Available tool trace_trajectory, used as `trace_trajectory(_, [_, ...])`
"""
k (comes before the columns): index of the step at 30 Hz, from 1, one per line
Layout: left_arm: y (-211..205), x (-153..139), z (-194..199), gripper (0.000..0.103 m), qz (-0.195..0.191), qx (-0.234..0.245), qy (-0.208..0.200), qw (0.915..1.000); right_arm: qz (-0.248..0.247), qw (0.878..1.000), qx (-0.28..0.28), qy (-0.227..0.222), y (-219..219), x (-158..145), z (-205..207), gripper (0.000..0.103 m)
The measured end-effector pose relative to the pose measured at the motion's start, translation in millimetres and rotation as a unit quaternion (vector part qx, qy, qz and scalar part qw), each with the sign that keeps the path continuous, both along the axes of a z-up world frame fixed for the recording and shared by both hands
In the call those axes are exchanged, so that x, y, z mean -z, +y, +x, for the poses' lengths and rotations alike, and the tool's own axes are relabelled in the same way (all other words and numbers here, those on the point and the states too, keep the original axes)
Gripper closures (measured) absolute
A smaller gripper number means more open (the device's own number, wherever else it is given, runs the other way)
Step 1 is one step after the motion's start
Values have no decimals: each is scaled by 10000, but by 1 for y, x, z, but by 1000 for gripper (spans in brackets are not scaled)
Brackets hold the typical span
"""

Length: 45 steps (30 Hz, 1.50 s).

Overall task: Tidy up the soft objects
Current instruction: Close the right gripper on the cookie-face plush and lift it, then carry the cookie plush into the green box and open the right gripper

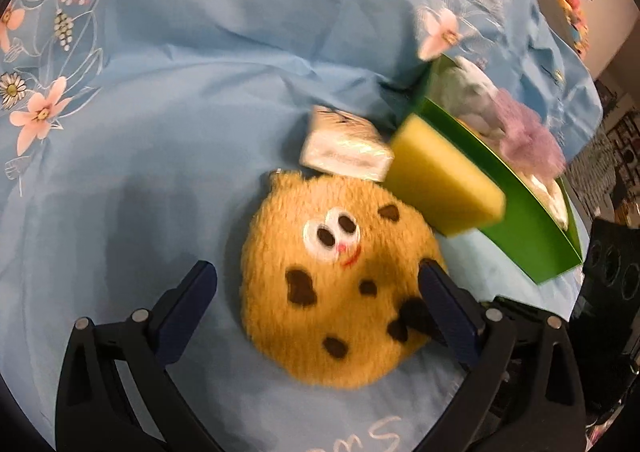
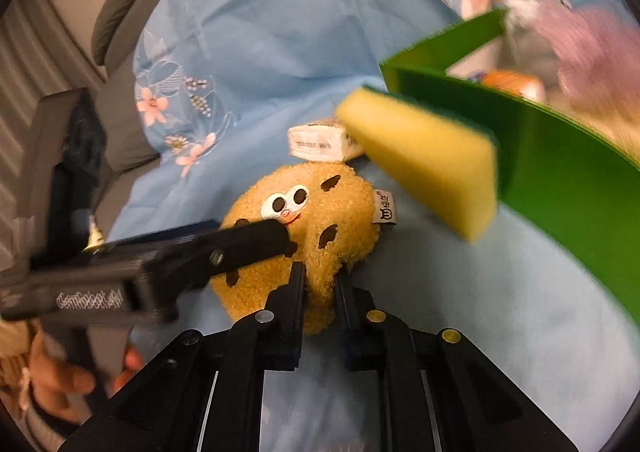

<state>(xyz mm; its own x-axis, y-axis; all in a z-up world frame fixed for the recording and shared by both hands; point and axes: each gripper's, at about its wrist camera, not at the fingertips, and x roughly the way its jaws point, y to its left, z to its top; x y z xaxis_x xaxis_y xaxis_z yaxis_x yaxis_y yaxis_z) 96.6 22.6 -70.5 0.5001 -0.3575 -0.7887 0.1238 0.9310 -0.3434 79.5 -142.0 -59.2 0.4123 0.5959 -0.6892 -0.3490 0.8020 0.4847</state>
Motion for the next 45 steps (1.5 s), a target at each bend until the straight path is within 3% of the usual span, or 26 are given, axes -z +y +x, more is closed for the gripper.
trace_trajectory(5, [-20,1,-18,8,-167,422,81,9989,254,9991,104,331,-33,1,-31,88])
trace_trajectory(9, [-42,7,-31,31,-344,809,283,9957,202,9987,183,426,-54,-4,-52,88])
trace_trajectory(12, [-58,10,-41,33,-225,1011,316,9941,176,9984,258,466,-61,-6,-62,88])
trace_trajectory(15, [-68,11,-44,48,-121,1118,288,9932,143,9981,313,502,-66,-5,-69,88])
trace_trajectory(21, [-68,9,-47,63,-229,1035,277,9940,134,9978,412,506,-74,-5,-77,88])
trace_trajectory(25, [-76,-2,-60,75,102,1095,-47,9939,79,9981,440,416,-72,-9,-81,88])
trace_trajectory(45, [-105,-76,-74,76,281,1195,-987,9875,319,9956,702,-524,-103,-75,-100,88])
